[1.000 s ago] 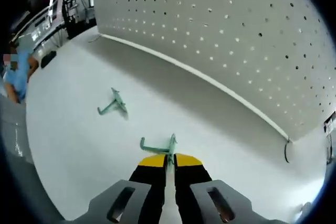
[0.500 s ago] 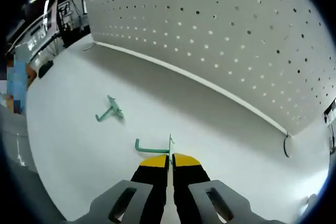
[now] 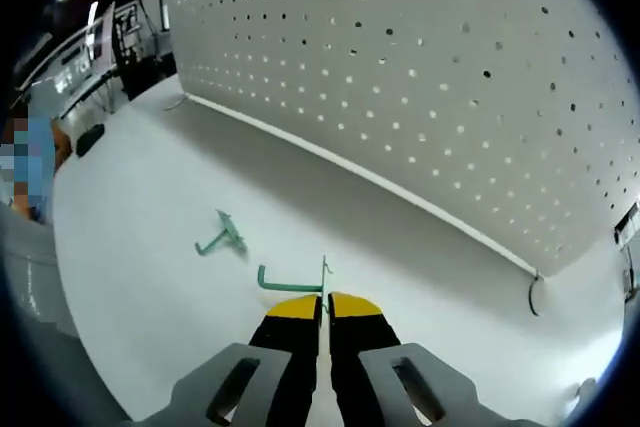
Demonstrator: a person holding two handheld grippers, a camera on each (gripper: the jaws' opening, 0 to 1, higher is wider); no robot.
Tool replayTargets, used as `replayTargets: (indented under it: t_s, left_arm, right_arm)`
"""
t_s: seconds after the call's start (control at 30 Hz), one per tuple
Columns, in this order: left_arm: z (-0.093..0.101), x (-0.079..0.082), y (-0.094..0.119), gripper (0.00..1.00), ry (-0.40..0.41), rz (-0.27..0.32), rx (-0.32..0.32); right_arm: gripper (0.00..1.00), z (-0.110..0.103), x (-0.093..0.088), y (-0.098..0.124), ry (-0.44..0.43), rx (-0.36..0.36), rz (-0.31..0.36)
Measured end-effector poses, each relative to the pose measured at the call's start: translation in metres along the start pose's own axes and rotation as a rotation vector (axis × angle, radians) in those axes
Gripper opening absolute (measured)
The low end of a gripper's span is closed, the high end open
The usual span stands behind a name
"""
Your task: Insert the hook assembly into the mounting plate slot until the hook locks in place.
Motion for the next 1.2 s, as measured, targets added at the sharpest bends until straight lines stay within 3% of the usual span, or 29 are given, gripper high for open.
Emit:
replayTargets:
  t_s: [0.2,0.53,0.8,0.87,0.97,1.07,1.2]
  left_arm:
    - [0.005,-0.002,0.002,1.0,-0.026,-0.013,-0.016]
    - [0.014,-0.001,0.0,1.0,-0.024,-0.005,-0.053]
    - [0.014,-0.006,0.002,1.0,-0.013,-0.017,-0.071]
    - [0.014,-0.006,0.003,1.0,-0.011,-0.019,-0.074]
    - [0.014,-0.006,0.004,1.0,-0.009,-0.017,-0.076]
    - [0.017,-0.005,0.003,1.0,-0.011,-0.02,-0.083]
    - [0.024,-0.005,0.001,1.0,-0.024,-0.028,-0.101]
  right_arm:
    - [0.0,-0.007,0.016,0.012,0.045,0.009,0.029]
    - [0.0,-0.015,0.059,0.043,0.061,0.013,0.148]
    - [0.0,-0.039,0.091,0.083,0.029,0.067,0.293]
    - [0.0,-0.051,0.099,0.092,0.01,0.118,0.342]
    - [0.0,-0.072,0.102,0.104,0.03,0.199,0.365]
    - [0.0,-0.087,0.094,0.111,0.112,0.207,0.333]
    - [0.0,-0.1,0.088,0.117,0.081,0.231,0.329]
Point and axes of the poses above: the point that each gripper's makers call its tool centre point, and the gripper's own axes: y roughly backward along the fingers, z roughly to its right, x roughly out of its top, the point moved 2 cm from there along y, roughly backward along the fingers, and after that the axes turned 8 degrees about z, right-handed, at the moved point
